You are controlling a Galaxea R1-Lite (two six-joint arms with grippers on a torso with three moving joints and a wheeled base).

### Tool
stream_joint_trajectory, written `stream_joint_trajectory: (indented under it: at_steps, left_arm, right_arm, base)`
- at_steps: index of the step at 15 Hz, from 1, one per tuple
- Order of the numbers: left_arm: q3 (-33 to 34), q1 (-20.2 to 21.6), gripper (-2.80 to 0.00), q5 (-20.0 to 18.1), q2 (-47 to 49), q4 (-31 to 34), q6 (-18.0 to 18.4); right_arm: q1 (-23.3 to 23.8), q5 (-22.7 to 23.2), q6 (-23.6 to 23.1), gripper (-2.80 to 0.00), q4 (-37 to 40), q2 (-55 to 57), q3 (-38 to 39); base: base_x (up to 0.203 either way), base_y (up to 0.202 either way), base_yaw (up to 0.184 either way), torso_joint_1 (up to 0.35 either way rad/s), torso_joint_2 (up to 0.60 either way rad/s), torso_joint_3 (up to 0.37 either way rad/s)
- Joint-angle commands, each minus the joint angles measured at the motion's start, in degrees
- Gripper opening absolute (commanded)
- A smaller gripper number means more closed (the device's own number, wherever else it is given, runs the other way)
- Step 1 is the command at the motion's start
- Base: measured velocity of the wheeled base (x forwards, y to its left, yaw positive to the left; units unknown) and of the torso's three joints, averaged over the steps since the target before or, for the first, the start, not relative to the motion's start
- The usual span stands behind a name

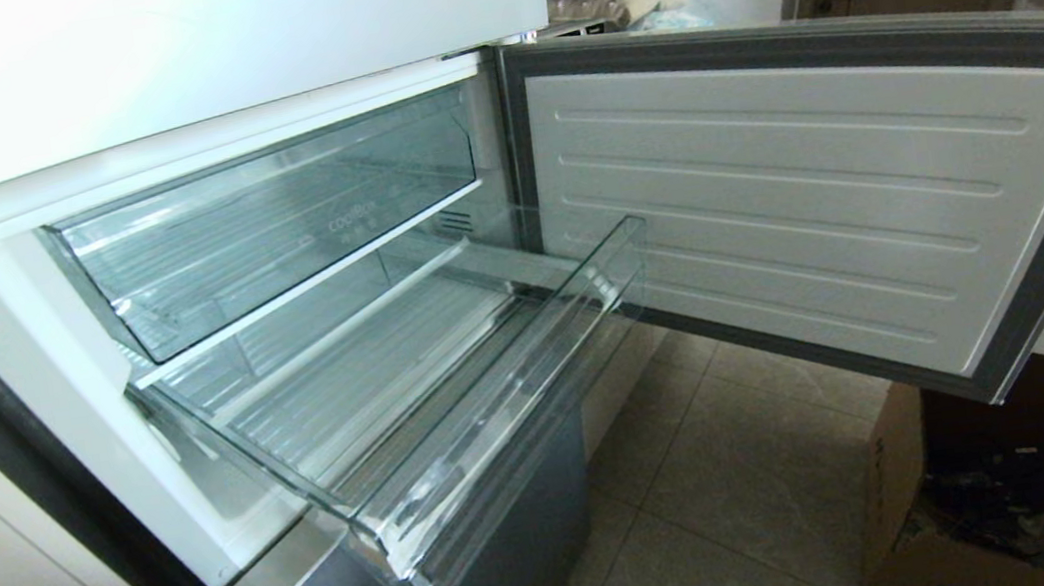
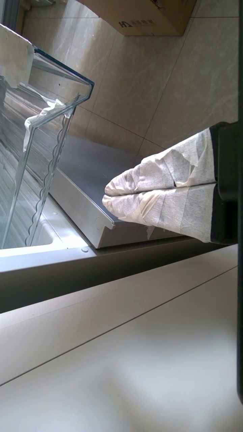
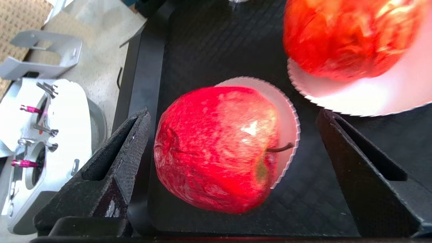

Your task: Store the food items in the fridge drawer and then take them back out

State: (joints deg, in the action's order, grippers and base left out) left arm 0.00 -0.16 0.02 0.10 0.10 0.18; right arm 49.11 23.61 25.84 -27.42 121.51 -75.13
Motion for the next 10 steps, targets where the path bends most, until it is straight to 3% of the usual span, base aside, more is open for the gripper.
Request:
stream_joint_trajectory:
  at_steps: [1, 10]
  left_arm:
    - [0.0, 0.0, -2.80, 0.1, 0.0, 0.0, 0.0]
    - [0.0, 0.0, -2.80, 0.1, 0.0, 0.0, 0.0]
  right_arm:
    - [-0.3, 0.1, 0.0, -2.80, -0.2, 0.6, 0.0]
    - [-0.6, -0.2, 0.0, -2.80, -0.2, 0.3, -1.0]
  base:
    - [0.000, 0.000, 0.000, 0.000, 0.00, 0.000]
    - [0.000, 0.000, 0.000, 0.000, 0.00, 0.000]
